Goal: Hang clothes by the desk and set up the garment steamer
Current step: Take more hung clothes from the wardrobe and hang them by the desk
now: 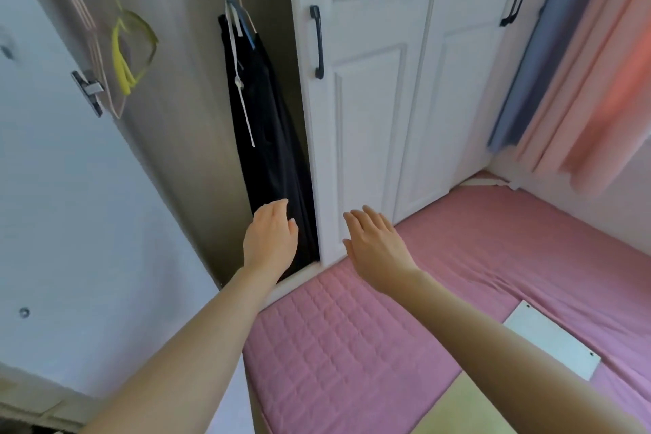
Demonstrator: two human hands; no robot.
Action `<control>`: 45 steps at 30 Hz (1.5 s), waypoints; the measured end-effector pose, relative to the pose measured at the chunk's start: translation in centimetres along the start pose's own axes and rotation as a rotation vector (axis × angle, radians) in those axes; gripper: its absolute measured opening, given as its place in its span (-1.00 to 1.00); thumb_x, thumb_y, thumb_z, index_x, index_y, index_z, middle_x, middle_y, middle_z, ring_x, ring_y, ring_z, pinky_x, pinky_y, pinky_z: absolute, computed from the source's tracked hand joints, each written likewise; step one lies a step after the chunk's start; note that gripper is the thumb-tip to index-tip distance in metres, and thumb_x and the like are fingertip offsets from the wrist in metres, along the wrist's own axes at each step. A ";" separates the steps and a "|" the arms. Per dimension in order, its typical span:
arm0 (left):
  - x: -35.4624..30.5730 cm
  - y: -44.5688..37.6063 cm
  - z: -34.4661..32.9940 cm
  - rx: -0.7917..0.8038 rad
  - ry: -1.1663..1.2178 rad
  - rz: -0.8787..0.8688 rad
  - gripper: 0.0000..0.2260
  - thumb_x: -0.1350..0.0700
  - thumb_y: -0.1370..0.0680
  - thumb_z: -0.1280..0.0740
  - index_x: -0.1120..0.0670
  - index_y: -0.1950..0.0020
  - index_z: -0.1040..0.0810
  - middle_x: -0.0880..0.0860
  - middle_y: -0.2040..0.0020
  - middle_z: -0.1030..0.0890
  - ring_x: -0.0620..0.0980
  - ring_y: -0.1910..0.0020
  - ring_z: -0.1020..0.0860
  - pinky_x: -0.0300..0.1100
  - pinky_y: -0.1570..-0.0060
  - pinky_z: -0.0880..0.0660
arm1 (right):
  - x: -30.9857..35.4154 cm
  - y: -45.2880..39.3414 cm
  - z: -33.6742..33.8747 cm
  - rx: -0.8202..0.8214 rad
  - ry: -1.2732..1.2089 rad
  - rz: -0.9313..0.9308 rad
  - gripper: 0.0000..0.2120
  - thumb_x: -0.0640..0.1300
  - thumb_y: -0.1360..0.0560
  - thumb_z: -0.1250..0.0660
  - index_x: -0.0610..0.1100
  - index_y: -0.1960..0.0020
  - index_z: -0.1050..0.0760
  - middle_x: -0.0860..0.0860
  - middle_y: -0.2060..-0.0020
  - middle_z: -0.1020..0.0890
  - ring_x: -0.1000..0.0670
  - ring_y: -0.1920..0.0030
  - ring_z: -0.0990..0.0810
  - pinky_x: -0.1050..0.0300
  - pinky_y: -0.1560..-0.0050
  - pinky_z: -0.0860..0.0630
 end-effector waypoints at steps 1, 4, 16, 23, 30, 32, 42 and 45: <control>0.1 -1.3 0.4 -0.005 -0.007 -0.001 -0.61 0.07 -0.63 -0.16 0.10 -0.45 -0.30 0.07 -0.39 -0.42 0.02 -0.39 -0.35 -0.06 -0.25 -0.40 | -0.2 -1.4 0.6 -0.020 0.007 0.019 -0.60 -0.10 -0.57 -0.23 -0.29 -0.33 -0.38 -0.18 -0.22 -0.52 -0.24 -0.31 -0.43 -0.10 -0.32 -0.40; 0.3 -5.5 2.2 -0.034 -0.013 0.007 -0.59 0.06 -0.63 -0.16 0.10 -0.48 -0.28 0.07 -0.42 -0.39 0.04 -0.41 -0.32 -0.03 -0.30 -0.37 | -0.6 -5.8 2.2 -0.068 0.000 0.061 -0.61 -0.10 -0.61 -0.13 -0.27 -0.37 -0.33 -0.15 -0.26 -0.48 -0.20 -0.32 -0.40 -0.04 -0.36 -0.33; 0.1 -21.3 8.8 -0.175 0.087 0.095 -0.60 0.01 -0.63 -0.15 0.10 -0.45 -0.30 0.10 -0.35 -0.44 0.10 -0.29 -0.44 0.03 -0.13 -0.47 | -1.0 -21.3 6.8 -0.206 -0.004 0.175 -0.65 -0.08 -0.62 -0.12 -0.25 -0.33 -0.36 -0.13 -0.22 -0.50 -0.12 -0.22 -0.46 0.07 -0.26 -0.46; 1.2 -28.5 9.4 -0.134 0.353 0.213 -0.57 -0.03 -0.62 -0.19 0.14 -0.43 -0.32 0.12 -0.32 -0.46 0.08 -0.24 -0.46 -0.20 0.01 -0.35 | 0.3 -28.4 7.2 -0.182 -0.032 0.223 -0.59 -0.10 -0.60 -0.21 -0.22 -0.39 -0.29 -0.11 -0.24 -0.48 -0.08 -0.20 -0.49 0.10 -0.11 -0.54; 1.4 -33.3 9.3 -0.108 0.661 0.297 -0.47 -0.09 -0.53 -0.33 0.12 -0.42 -0.35 0.08 -0.31 -0.47 0.05 -0.22 -0.47 -0.18 -0.04 -0.38 | 0.3 -33.2 5.7 -0.169 -0.164 0.139 -0.57 -0.13 -0.61 -0.19 -0.22 -0.43 -0.23 -0.11 -0.19 -0.49 -0.05 -0.06 -0.54 0.15 -0.02 -0.55; 1.2 -34.2 9.3 -0.101 0.738 0.304 -0.44 -0.06 -0.49 -0.40 0.11 -0.42 -0.35 0.05 -0.28 -0.48 0.00 -0.16 -0.47 -0.19 -0.04 -0.37 | 0.1 -34.3 5.7 -0.164 -0.277 0.074 -0.57 -0.13 -0.62 -0.15 -0.24 -0.44 -0.21 -0.14 -0.19 -0.49 -0.07 -0.04 -0.56 0.14 -0.01 -0.54; 3.4 -37.4 10.8 -0.090 0.895 0.394 -0.47 0.33 -0.47 -0.34 0.12 -0.42 -0.34 0.08 -0.16 -0.50 0.04 -0.07 -0.51 -0.18 0.03 -0.42 | -0.3 -38.7 4.9 -0.111 -0.551 -0.113 -0.55 -0.07 -0.61 -0.19 -0.22 -0.44 -0.22 -0.14 -0.24 -0.48 -0.10 -0.18 -0.52 0.15 -0.09 -0.46; 5.1 -38.3 11.2 -0.098 0.922 0.480 -0.60 0.33 -0.48 -0.36 0.15 -0.30 -0.47 0.18 -0.12 -0.58 0.10 -0.05 -0.57 -0.12 -0.04 -0.51 | 0.0 -39.9 4.8 -0.095 -0.585 -0.121 -0.53 -0.02 -0.60 -0.22 -0.24 -0.41 -0.25 -0.15 -0.16 -0.52 -0.08 -0.10 -0.55 0.16 -0.03 -0.47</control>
Point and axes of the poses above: each hand's wrist, its own y-axis away from the middle knuckle, its own z-axis out of the back of the hand, x = y × z, the point moved 6 cm from there along -y, towards the middle knuckle
